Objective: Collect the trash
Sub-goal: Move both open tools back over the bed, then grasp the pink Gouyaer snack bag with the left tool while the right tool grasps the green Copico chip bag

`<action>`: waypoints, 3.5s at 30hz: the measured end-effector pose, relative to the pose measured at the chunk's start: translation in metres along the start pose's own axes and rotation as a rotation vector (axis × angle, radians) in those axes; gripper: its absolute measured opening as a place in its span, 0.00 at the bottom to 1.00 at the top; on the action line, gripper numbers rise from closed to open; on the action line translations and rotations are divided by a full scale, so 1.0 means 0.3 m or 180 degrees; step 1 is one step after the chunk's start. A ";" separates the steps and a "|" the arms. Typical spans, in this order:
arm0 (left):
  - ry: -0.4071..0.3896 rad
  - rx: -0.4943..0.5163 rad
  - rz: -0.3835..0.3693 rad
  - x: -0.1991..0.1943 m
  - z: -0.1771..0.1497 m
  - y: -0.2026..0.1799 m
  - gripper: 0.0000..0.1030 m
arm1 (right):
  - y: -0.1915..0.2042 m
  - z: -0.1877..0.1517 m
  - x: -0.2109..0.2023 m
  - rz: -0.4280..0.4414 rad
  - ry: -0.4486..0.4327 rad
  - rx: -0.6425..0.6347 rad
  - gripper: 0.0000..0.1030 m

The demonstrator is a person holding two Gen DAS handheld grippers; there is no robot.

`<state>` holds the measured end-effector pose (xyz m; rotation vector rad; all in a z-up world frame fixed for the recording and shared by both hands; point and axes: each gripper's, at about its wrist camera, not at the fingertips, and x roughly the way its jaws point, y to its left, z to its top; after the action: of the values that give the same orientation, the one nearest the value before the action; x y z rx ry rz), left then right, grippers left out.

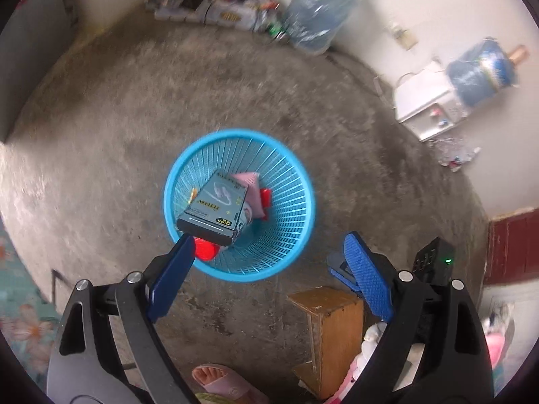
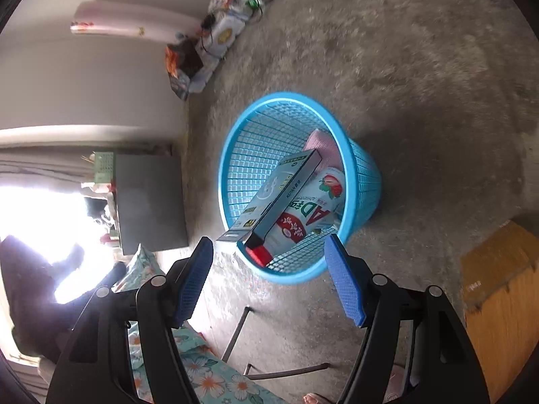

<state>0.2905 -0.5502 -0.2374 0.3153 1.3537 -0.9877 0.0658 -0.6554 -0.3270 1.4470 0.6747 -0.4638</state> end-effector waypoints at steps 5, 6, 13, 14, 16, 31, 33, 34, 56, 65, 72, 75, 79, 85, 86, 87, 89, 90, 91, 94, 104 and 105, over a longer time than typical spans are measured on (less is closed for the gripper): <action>-0.0470 0.0312 -0.0128 -0.358 -0.103 -0.037 0.83 | 0.118 -0.136 -0.129 0.0040 -0.0179 -0.0297 0.65; -0.0593 0.0403 -0.0138 -0.447 -0.144 -0.041 0.83 | 0.155 -0.166 -0.155 0.0051 -0.0213 -0.0403 0.65; -0.1266 0.0463 -0.0076 -0.935 -0.479 0.053 0.86 | 0.443 -0.402 -0.341 0.0042 -0.0428 -0.1284 0.76; -0.1354 0.0417 -0.0065 -0.994 -0.528 0.077 0.86 | 0.491 -0.444 -0.364 0.0080 -0.0434 -0.1453 0.78; -0.1585 0.0376 0.0054 -1.117 -0.643 0.120 0.86 | 0.566 -0.523 -0.400 0.0160 -0.0402 -0.1715 0.80; -0.2803 -0.1169 0.1146 -1.678 -1.545 0.523 0.86 | 0.901 -1.103 -0.410 0.0826 0.0732 -0.2777 0.80; -0.2859 -0.1384 0.1236 -1.713 -1.637 0.574 0.86 | 0.931 -1.187 -0.382 0.0920 0.0964 -0.2839 0.80; -0.2879 -0.1492 0.1284 -1.722 -1.685 0.595 0.86 | 0.946 -1.224 -0.364 0.0937 0.1074 -0.2853 0.80; -0.2805 -0.2256 0.1513 -1.639 -2.066 0.817 0.86 | 0.920 -2.012 0.074 0.1128 0.2828 -0.1628 0.76; -0.2815 -0.2337 0.1560 -1.650 -2.090 0.874 0.86 | 0.882 -1.914 0.060 0.1304 0.2790 -0.1205 0.24; -0.2724 -0.2324 0.1570 -1.647 -2.038 0.940 0.86 | 0.888 -1.710 -0.039 0.1481 0.3212 -0.1461 0.20; -0.2654 -0.2418 0.1643 -1.647 -2.019 0.998 0.86 | 0.880 -1.599 -0.087 0.1385 0.3219 -0.1683 0.19; -0.2471 -0.2342 0.1634 -1.636 -1.969 1.075 0.86 | 0.849 -1.427 -0.128 0.1330 0.2994 -0.1512 0.19; -0.1824 -0.1974 0.1417 -1.550 -1.767 1.260 0.86 | 0.798 -1.290 -0.169 0.1407 0.2654 -0.1194 0.41; -0.1690 -0.1980 0.1406 -1.526 -1.742 1.294 0.86 | 0.790 -1.292 -0.173 0.1399 0.2658 -0.1214 0.43; -0.1585 -0.2015 0.1419 -1.507 -1.732 1.322 0.86 | 0.785 -1.301 -0.177 0.1375 0.2672 -0.1240 0.43; -0.1291 -0.2121 0.1374 -1.457 -1.720 1.382 0.86 | 0.776 -1.331 -0.176 0.1323 0.2701 -0.1293 0.44; -0.1193 -0.2181 0.1270 -1.441 -1.729 1.399 0.86 | 0.774 -1.341 -0.174 0.1303 0.2709 -0.1313 0.45; -0.1088 -0.2301 0.1138 -1.426 -1.745 1.408 0.86 | 0.772 -1.351 -0.172 0.1283 0.2707 -0.1329 0.45; -0.1059 -0.2428 0.0753 -1.425 -1.814 1.366 0.85 | 0.771 -1.348 -0.164 0.1243 0.2680 -0.1394 0.45; -0.0967 -0.2139 -0.0563 -1.375 -2.038 0.970 0.86 | 0.728 -1.318 -0.194 0.1192 0.2671 -0.1497 0.46; -0.0993 -0.2127 -0.0482 -1.377 -2.041 0.950 0.86 | 0.708 -1.309 -0.213 0.1186 0.2659 -0.1485 0.46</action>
<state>0.1336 0.2151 -0.1096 -0.4336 1.3465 -0.6206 0.1050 -0.2548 -0.1238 1.2405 1.0503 0.6013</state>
